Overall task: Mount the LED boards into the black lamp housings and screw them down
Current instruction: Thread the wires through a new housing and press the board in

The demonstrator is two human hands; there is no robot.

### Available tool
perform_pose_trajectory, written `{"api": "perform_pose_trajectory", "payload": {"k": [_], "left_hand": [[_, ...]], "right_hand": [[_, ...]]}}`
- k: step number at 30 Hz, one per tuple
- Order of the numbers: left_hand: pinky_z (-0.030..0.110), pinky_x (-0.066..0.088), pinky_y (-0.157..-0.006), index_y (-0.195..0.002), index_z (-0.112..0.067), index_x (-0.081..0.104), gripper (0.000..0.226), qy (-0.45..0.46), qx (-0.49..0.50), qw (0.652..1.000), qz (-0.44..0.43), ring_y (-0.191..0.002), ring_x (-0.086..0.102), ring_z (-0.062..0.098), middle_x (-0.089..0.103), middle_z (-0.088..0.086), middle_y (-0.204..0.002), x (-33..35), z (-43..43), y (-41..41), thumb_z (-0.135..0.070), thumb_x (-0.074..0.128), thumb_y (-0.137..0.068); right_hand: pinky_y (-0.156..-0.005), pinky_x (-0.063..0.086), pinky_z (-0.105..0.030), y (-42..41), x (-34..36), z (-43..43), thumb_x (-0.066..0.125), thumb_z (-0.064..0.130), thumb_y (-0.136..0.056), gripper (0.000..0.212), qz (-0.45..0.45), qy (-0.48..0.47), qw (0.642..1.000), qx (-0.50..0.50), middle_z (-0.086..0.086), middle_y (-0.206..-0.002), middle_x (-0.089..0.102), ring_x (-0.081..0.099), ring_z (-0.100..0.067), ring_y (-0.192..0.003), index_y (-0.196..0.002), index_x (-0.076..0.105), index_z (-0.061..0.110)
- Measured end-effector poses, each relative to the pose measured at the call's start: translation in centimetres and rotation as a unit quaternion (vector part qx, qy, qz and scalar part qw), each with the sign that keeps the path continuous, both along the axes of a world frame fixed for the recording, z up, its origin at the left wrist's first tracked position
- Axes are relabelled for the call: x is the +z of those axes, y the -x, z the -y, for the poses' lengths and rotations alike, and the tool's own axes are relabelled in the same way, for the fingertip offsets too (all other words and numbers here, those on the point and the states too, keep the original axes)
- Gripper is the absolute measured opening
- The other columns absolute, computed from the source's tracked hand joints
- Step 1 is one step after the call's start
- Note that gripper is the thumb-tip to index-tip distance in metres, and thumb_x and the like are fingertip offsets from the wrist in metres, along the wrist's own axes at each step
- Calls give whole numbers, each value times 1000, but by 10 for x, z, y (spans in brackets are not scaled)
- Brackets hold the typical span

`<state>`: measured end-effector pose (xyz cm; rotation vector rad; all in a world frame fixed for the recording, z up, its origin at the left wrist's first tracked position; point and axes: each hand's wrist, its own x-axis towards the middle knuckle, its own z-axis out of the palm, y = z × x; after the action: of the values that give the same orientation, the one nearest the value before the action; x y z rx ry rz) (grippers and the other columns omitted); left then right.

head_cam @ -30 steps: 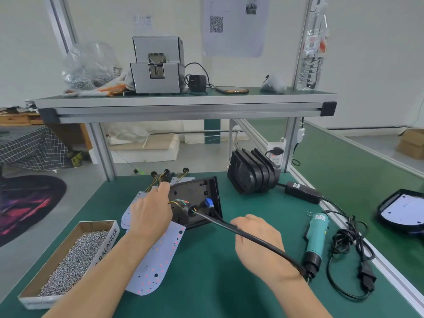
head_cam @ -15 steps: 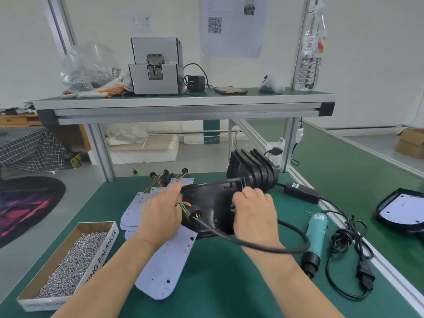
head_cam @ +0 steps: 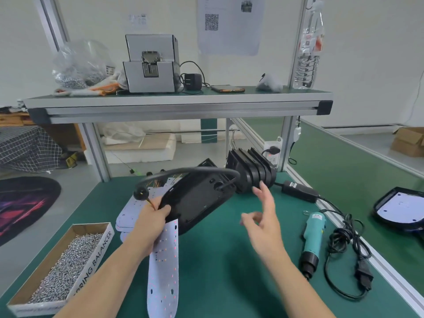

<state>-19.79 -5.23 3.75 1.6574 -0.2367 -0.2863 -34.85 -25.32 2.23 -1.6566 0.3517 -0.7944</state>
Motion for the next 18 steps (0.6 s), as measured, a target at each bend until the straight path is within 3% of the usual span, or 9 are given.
{"api": "perform_pose_trajectory", "payload": {"k": [2,4,7,8,10,13,14,16,18], "left_hand": [[30,54,-74,-108,-21,69,32,-7,-32,999,-12,-87,71,17,77,1,-98,-2,5,7,-1,46,-98],[24,54,-65,-106,-19,70,32,-10,-50,998,-21,-80,72,11,78,0,-93,-5,11,12,0,46,-97],[24,53,-58,-102,-10,70,27,6,-56,997,-43,-70,70,14,76,7,-88,-8,14,11,3,47,-97],[24,53,-57,-103,-8,69,26,22,-53,997,-49,-68,69,16,75,9,-88,-7,14,11,3,47,-97],[23,49,-53,-105,-7,69,26,73,-31,995,-66,-60,65,15,74,6,-80,-2,13,7,4,46,-97],[13,37,-42,-79,-18,77,47,156,16,983,-99,-35,52,7,66,1,-56,14,3,-5,8,41,-93],[12,39,-39,-71,-19,77,51,183,29,977,-105,-34,53,8,65,1,-54,19,-1,-9,10,40,-91],[18,49,-48,-79,-13,73,38,186,58,976,-96,-47,63,12,68,3,-60,24,-6,-13,9,45,-93],[22,47,-53,-83,-12,61,24,111,83,989,-48,-50,62,10,66,-4,-58,20,-5,-14,4,49,-95]], "right_hand": [[-59,49,-22,-19,7,1,59,-9,-91,82,4,-44,992,122,32,-121,61,64,-13,-71,-145,37,49],[-64,54,-23,-32,13,-5,60,-11,-88,70,-11,-54,986,155,16,-101,73,65,-14,-78,-124,60,49],[-56,44,-17,-40,7,-3,51,-1,-82,41,-67,116,991,15,10,-70,67,58,-22,-68,-74,65,37],[-56,43,-23,-40,3,2,49,1,-83,35,-114,227,967,-28,8,-72,65,58,-27,-69,-78,62,34],[-67,45,-33,-37,-4,11,46,-1,-88,36,-263,420,866,-65,1,-97,65,63,-32,-88,-106,59,28],[-75,47,-33,-24,-12,23,43,-3,-88,34,-468,462,752,-49,-2,-113,58,64,-27,-105,-109,59,19],[-76,48,-34,-18,-13,26,44,-2,-89,33,-503,455,734,-42,-3,-117,55,64,-26,-106,-111,60,18],[-76,47,-35,-10,-8,29,44,1,-92,33,-537,429,726,-34,-6,-127,43,64,-26,-104,-119,58,15],[-75,46,-35,-7,11,26,45,4,-93,32,-509,404,758,-54,-7,-130,38,61,-28,-94,-122,53,14]]}}
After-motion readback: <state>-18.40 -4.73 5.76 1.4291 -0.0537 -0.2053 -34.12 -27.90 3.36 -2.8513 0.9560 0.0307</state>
